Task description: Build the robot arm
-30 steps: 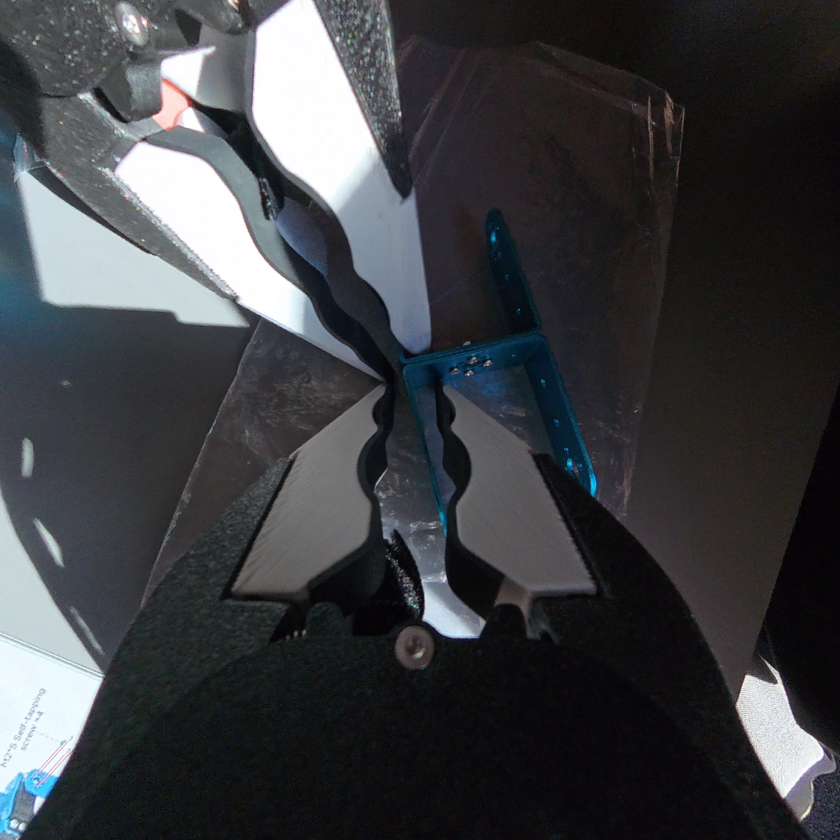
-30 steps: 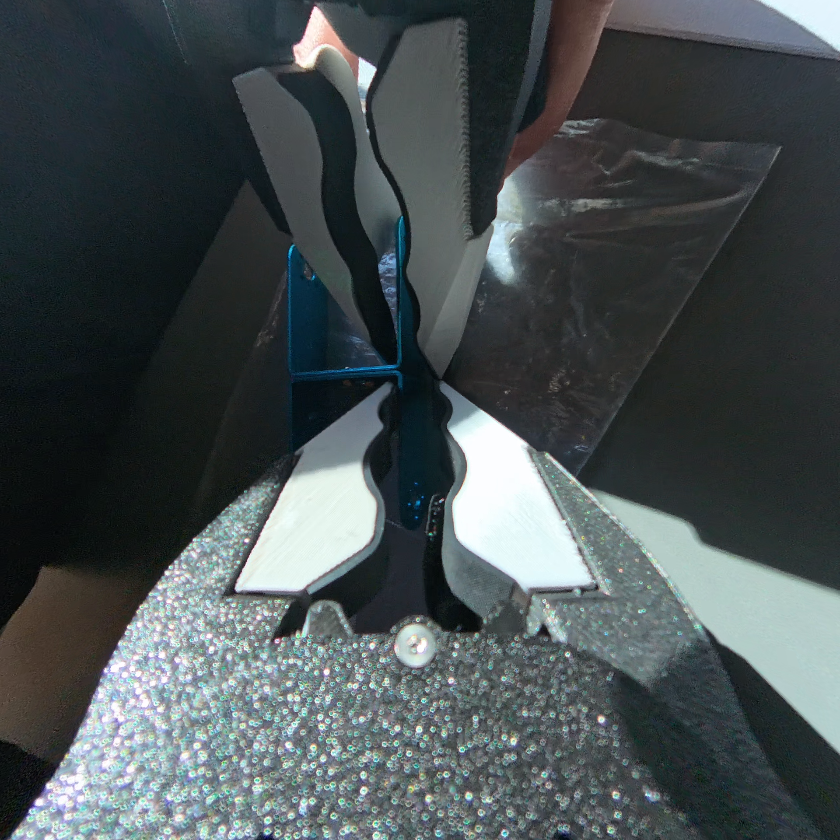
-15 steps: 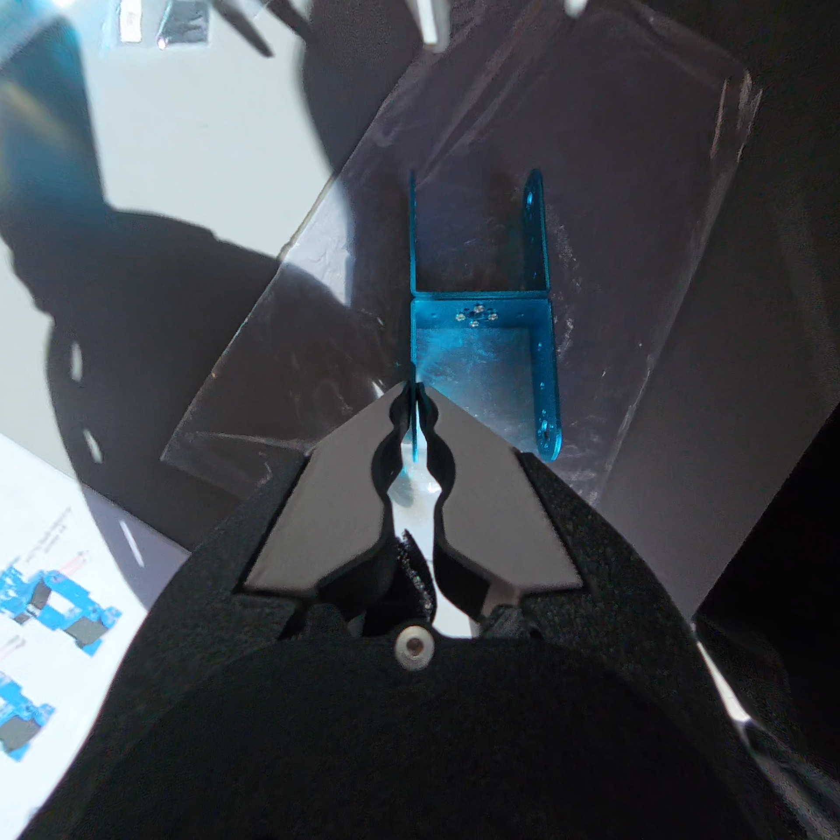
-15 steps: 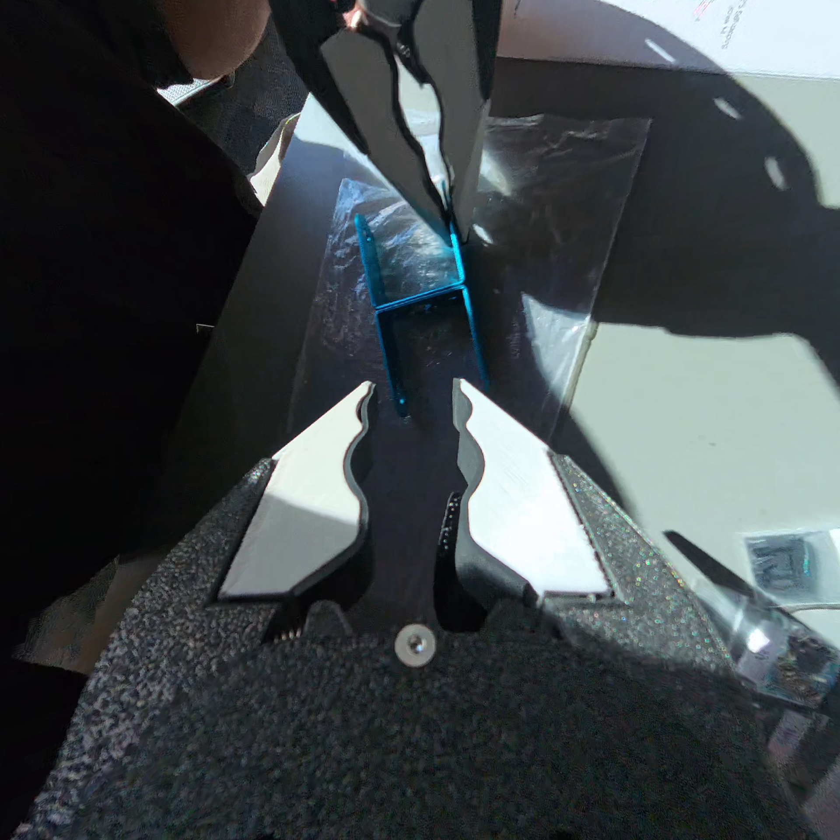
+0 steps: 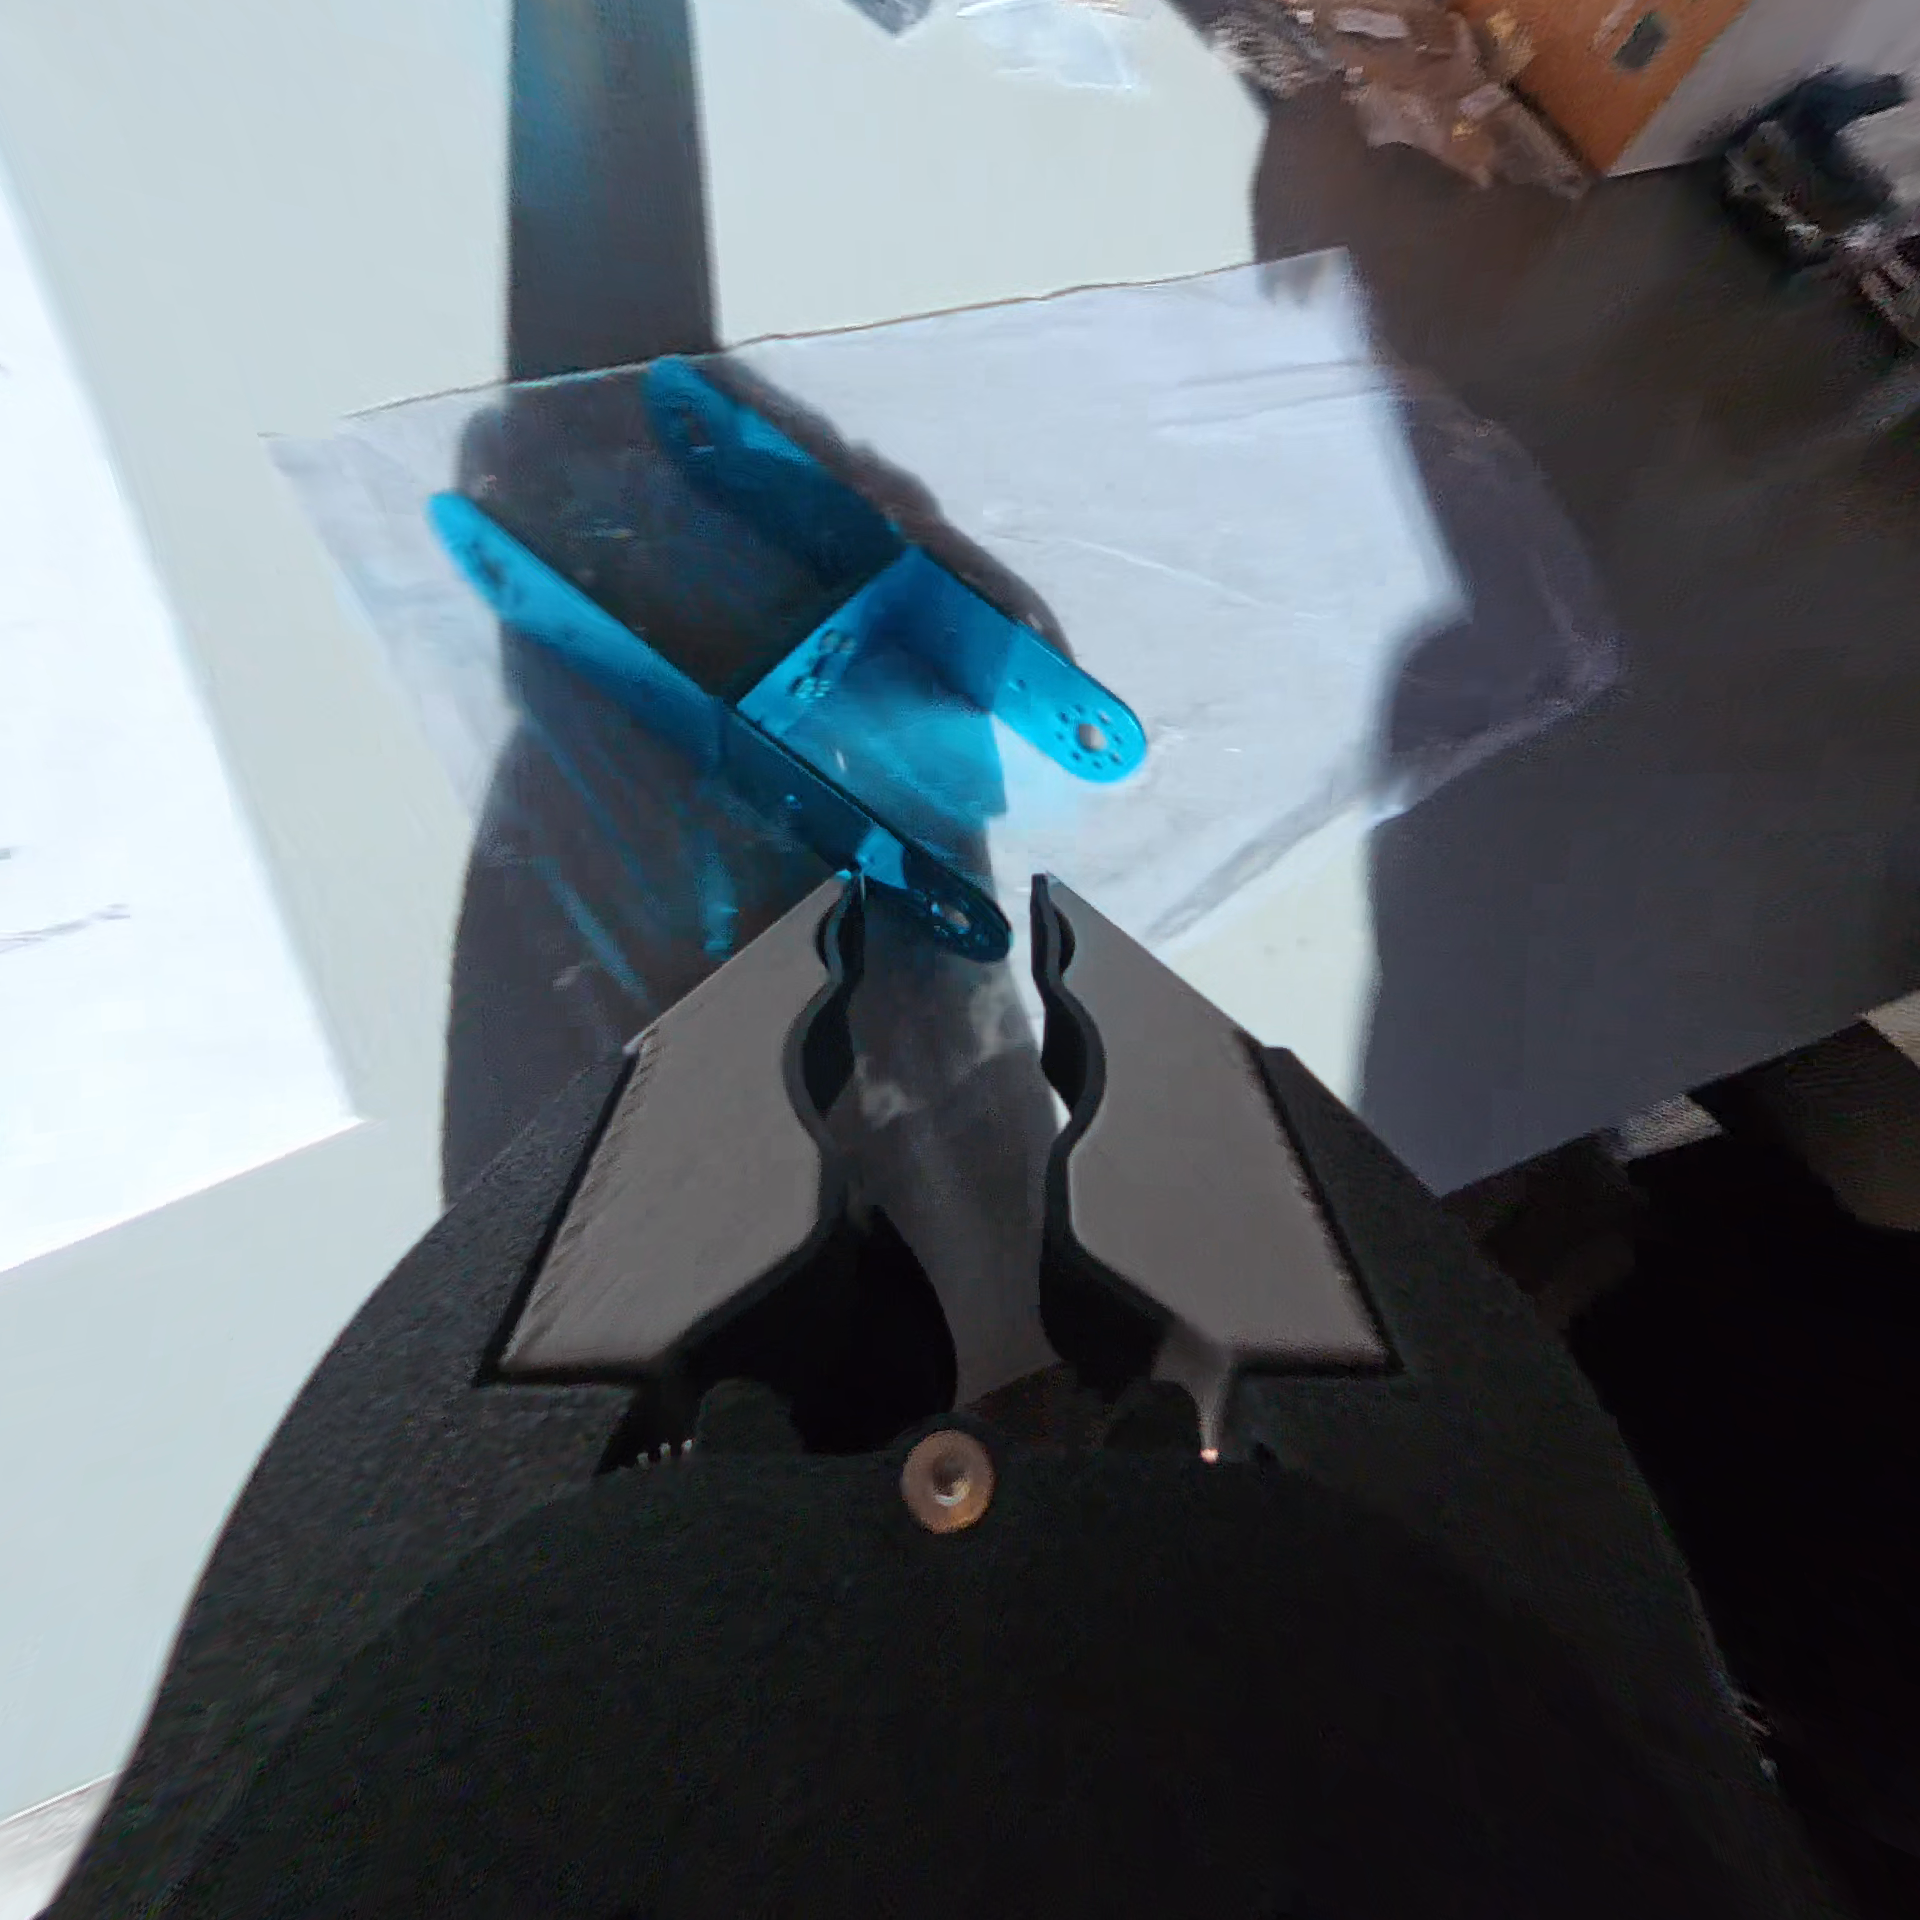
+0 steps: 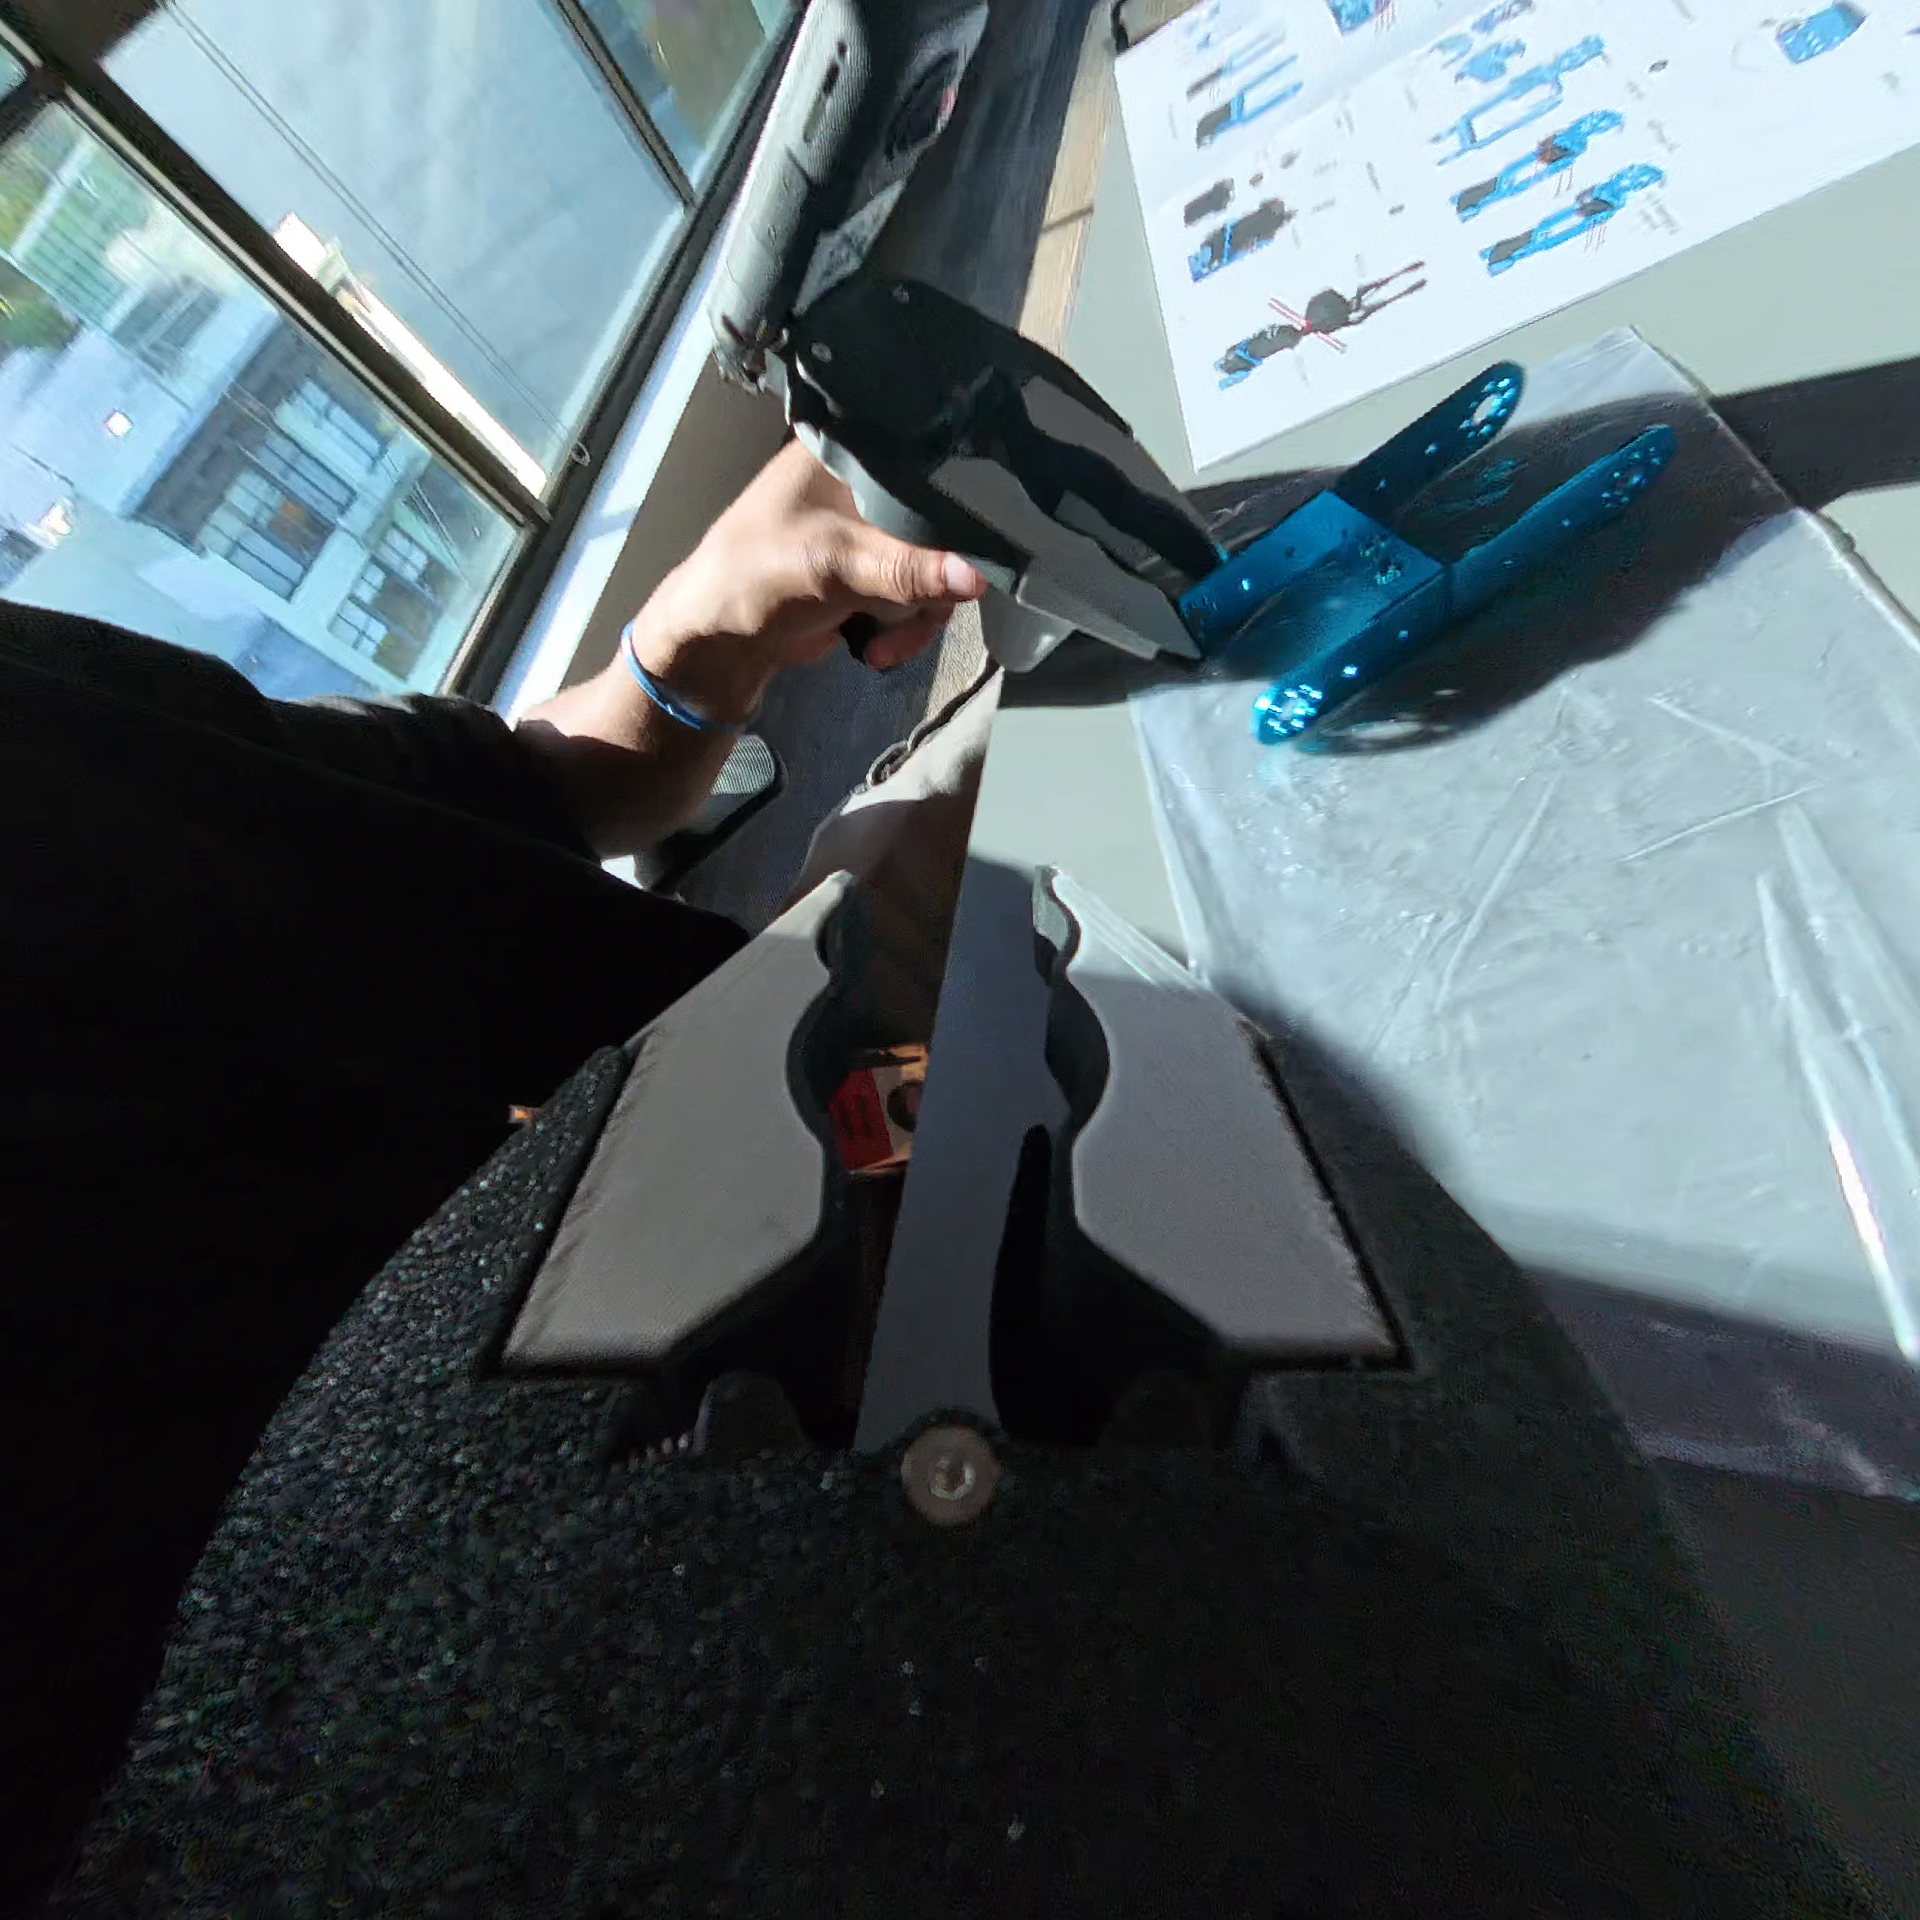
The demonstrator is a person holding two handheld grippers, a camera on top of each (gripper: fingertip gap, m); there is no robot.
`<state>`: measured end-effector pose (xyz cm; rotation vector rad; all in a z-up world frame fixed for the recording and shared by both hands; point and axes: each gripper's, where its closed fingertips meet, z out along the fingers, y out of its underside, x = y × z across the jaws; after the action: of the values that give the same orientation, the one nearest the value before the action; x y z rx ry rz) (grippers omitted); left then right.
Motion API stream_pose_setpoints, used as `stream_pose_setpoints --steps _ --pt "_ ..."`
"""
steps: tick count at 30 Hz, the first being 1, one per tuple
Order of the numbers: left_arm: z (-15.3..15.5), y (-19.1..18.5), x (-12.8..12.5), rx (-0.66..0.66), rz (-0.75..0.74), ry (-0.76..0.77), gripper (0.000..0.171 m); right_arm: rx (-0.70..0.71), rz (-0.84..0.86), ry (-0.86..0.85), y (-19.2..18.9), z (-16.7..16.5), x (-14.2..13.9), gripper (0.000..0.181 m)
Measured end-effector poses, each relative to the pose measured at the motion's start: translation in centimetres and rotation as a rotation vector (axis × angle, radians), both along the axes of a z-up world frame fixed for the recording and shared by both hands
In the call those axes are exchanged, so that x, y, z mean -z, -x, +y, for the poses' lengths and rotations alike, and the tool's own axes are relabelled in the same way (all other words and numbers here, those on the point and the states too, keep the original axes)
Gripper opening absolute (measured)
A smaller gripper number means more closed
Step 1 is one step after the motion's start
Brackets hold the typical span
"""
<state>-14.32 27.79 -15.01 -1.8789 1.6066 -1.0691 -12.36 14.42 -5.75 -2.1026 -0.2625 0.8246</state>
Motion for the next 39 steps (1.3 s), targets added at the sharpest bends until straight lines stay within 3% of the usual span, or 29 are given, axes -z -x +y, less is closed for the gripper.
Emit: stream_pose_setpoints --steps 3,5,9,10,14,18,20,24,26,29,31,32,36,39 --pt "-4.0 0.3 -0.6 0.043 -0.028 -0.031 0.037 0.108 0.055 -0.21 0.1 -3.2 -2.7 0.034" --pt "-5.1 1.4 -1.4 0.018 -0.055 -0.117 0.043 0.203 0.028 -0.374 -0.4 -6.0 -4.4 0.033" --pt "-9.8 5.0 -5.7 0.086 -0.31 -0.157 0.046 0.375 -0.106 -0.413 -0.9 -11.7 -3.3 0.057" --pt "-11.0 6.0 -6.8 0.101 -0.394 -0.172 0.047 0.448 -0.175 -0.373 -1.5 -13.2 -2.2 0.071" --pt "-14.3 8.9 -7.3 0.049 -0.538 -0.202 0.048 0.816 -0.369 -0.181 -6.2 -21.2 1.0 0.068" --pt "-20.8 9.4 -4.9 0.197 -0.535 -0.079 0.046 1.188 -0.679 0.019 -14.5 -33.2 2.3 0.064" --pt "-25.0 8.8 -3.6 0.31 -0.493 -0.004 0.047 1.262 -0.743 0.117 -17.2 -37.0 3.3 0.059" --pt "-30.3 6.1 -3.3 0.415 -0.485 -0.015 0.047 1.185 -0.546 0.227 -18.7 -37.5 7.6 0.058" --pt "-32.2 4.6 -3.6 0.491 -0.491 -0.116 0.046 1.183 -0.553 0.282 -19.7 -37.5 9.3 0.058" --pt "-33.5 1.5 -4.2 0.548 -0.502 -0.371 0.045 1.248 -0.603 0.33 -21.1 -37.8 9.9 0.041" --pt "-34.0 -0.7 -5.8 0.561 -0.545 -0.531 0.04 1.258 -0.517 0.332 -21.0 -37.5 10.1 0.036" --pt "-34.5 -2.0 -6.6 0.585 -0.57 -0.603 0.04 1.242 -0.453 0.335 -20.7 -37.2 10.3 0.022" --pt "-35.7 -9.4 -7.9 0.67 -0.605 -0.991 0.042 1.214 -0.461 0.317 -20.4 -37.0 10.1 0.019" --pt "-37.4 -14.7 -7.3 0.736 -0.624 -1.37 0.065 1.177 -0.357 0.231 -19.1 -35.9 9.1 0.019"
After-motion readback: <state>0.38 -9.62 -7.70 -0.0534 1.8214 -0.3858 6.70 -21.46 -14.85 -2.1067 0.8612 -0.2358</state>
